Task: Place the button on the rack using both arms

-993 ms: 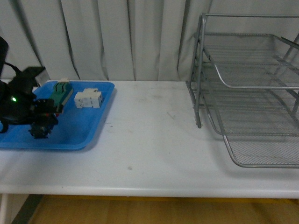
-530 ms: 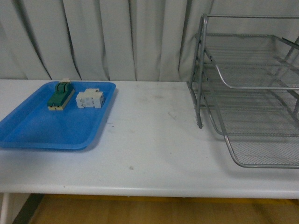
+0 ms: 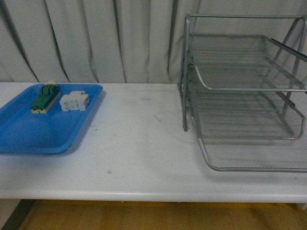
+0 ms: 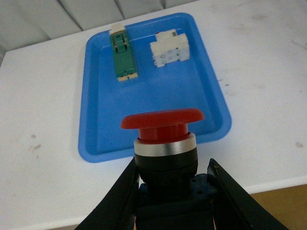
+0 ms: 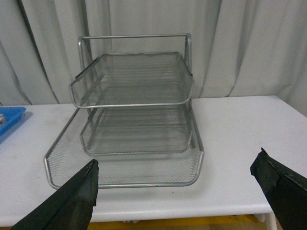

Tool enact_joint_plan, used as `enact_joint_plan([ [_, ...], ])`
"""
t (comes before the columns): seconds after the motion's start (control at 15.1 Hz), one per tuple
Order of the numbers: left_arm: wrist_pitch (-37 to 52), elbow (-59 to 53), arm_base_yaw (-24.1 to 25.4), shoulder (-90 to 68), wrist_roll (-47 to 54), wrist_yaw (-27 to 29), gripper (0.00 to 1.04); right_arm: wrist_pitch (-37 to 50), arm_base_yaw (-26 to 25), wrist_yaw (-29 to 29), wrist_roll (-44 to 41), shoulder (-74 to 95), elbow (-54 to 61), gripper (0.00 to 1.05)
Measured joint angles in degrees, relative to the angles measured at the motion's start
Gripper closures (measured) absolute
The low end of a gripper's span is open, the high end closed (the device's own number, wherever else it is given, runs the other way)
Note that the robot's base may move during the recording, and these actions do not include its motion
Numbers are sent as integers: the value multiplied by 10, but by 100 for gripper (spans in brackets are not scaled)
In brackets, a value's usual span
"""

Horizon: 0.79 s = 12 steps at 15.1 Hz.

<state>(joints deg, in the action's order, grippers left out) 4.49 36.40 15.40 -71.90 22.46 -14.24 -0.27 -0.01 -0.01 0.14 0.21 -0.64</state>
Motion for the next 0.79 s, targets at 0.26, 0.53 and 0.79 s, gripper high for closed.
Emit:
enact_joint_plan([
  [0.26, 0, 0, 0, 0, 1, 0, 69, 0, 0, 0, 0, 0, 0, 6],
  [0.53, -1, 0, 0, -1, 1, -2, 69, 0, 0, 0, 0, 0, 0, 6],
  [0.79, 29, 5, -72, -12, 36, -36, 69, 2, 0, 2, 0, 0, 0, 6],
])
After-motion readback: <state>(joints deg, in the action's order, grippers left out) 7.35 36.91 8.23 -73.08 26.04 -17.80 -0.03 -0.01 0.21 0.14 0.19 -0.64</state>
